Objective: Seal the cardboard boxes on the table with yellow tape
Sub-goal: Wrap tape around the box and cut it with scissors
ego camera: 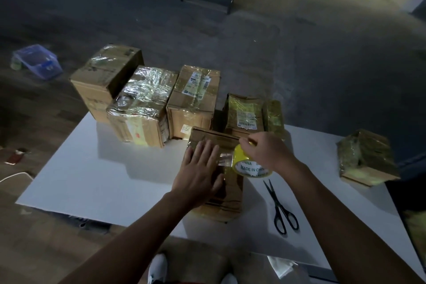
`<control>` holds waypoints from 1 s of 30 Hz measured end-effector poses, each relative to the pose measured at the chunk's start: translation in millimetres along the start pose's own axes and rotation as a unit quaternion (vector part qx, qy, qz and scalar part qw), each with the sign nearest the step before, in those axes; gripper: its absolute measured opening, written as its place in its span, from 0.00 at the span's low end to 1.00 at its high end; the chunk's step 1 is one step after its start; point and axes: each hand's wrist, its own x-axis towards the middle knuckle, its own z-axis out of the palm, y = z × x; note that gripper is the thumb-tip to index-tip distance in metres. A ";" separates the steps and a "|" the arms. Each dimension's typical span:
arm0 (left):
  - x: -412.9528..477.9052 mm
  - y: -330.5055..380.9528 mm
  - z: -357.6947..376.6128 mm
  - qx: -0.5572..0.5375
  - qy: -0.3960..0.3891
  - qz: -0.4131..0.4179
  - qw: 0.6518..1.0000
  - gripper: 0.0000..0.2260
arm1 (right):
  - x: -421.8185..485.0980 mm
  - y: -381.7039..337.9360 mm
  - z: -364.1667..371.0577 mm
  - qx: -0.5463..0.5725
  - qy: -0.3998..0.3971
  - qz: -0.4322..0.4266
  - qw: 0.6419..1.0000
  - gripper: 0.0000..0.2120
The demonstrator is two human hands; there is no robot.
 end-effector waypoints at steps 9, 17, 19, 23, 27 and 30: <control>-5.0 16.3 11.9 0.008 -0.036 0.016 0.999 0.37 | -17.1 16.8 -2.4 0.185 -0.018 0.040 0.982 0.21; -1.6 16.4 11.9 0.013 -0.049 0.014 0.999 0.40 | -14.2 46.7 -3.7 0.012 0.028 0.021 0.999 0.23; 0.2 18.7 11.2 0.019 -0.054 0.012 0.998 0.42 | -20.9 61.7 2.0 -0.027 0.012 0.045 0.999 0.22; 3.1 35.2 3.4 0.059 -0.115 -0.012 0.992 0.35 | -22.1 69.2 25.4 -0.022 -0.018 0.064 0.998 0.21; 12.4 77.6 -1.2 0.076 -0.170 -0.086 0.979 0.42 | -19.6 68.3 34.6 -0.033 -0.035 0.074 0.996 0.21; 16.9 99.5 4.1 0.065 -0.184 -0.150 0.969 0.42 | -18.1 60.7 41.5 -0.036 -0.040 0.062 0.997 0.21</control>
